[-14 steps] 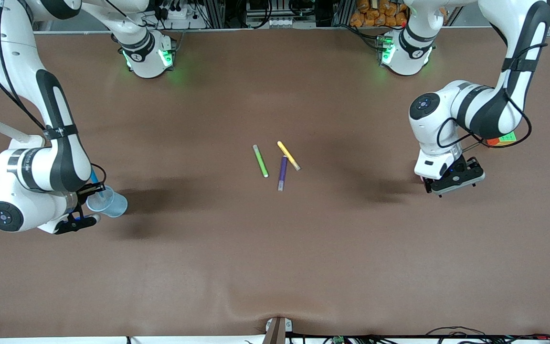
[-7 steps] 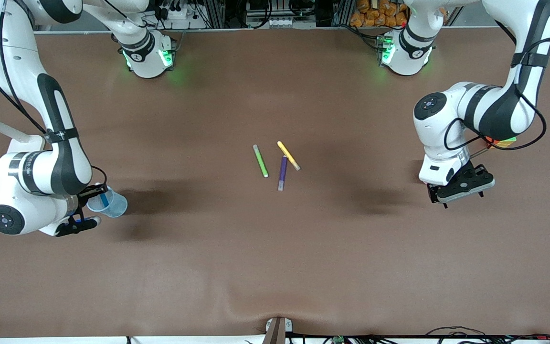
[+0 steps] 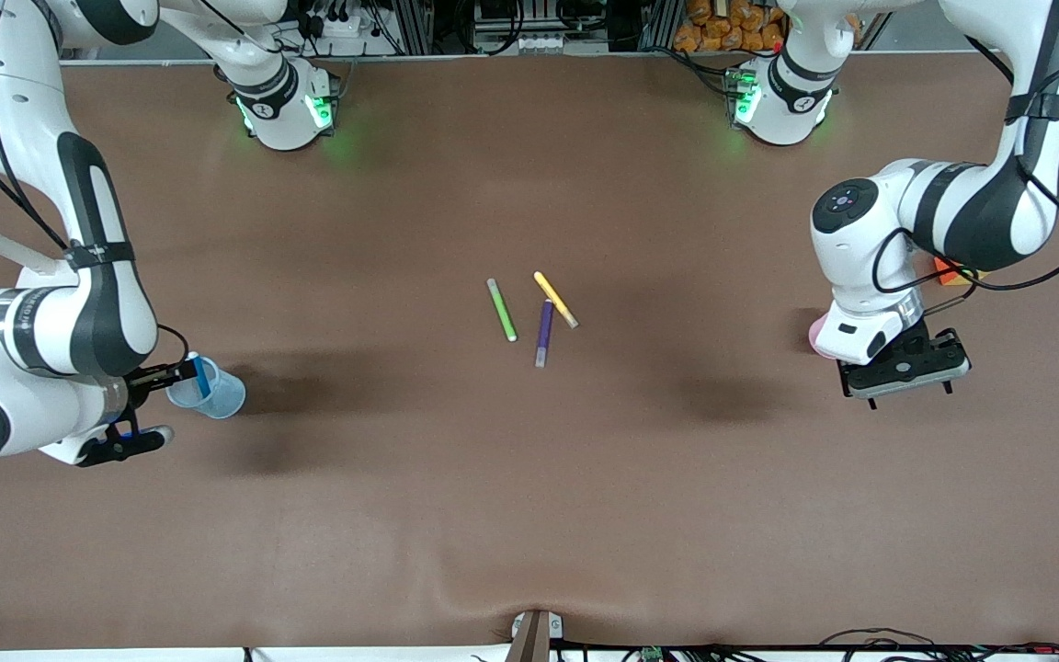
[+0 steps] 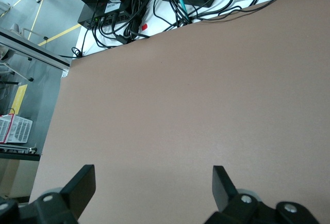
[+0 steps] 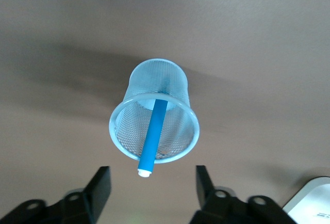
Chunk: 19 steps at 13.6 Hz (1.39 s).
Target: Place pink and blue markers in matching cups
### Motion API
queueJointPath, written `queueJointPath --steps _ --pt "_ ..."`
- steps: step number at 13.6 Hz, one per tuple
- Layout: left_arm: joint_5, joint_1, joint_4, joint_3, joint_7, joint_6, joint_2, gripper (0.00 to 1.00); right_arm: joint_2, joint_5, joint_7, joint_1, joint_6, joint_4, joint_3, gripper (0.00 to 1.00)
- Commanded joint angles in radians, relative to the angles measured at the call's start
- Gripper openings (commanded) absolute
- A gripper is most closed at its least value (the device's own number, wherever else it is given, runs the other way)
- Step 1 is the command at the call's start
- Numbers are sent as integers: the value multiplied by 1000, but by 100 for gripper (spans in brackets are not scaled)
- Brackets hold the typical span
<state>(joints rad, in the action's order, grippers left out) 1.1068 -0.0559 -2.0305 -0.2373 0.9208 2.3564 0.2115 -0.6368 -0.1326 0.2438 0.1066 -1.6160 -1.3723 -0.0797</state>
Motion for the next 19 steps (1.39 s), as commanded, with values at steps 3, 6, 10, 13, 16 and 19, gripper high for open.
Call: queueJointPath --steps 3,6,10,13,16,19 --pt "-189 -2 52 18 -211 -5 -46 100 159 4 -9 -1 51 1 -3 100" --pt "-433 8 100 44 -402 -95 -86 100 248 16 -11 -1 71 -1 -3 100" --pt "-723 45 294 85 -626 -374 -84 100 382 57 -73 -4 113 -2 -3 100" --pt "-873 80 421 131 -716 -590 -86 100 454 57 -75 -5 120 -7 -3 100" --pt "-991 83 516 185 -822 -733 -90 100 477 117 -156 -11 111 -13 -6 100" --pt "-1035 93 536 211 -901 -886 -147 100 532 157 -175 -7 33 -104 -2 100"
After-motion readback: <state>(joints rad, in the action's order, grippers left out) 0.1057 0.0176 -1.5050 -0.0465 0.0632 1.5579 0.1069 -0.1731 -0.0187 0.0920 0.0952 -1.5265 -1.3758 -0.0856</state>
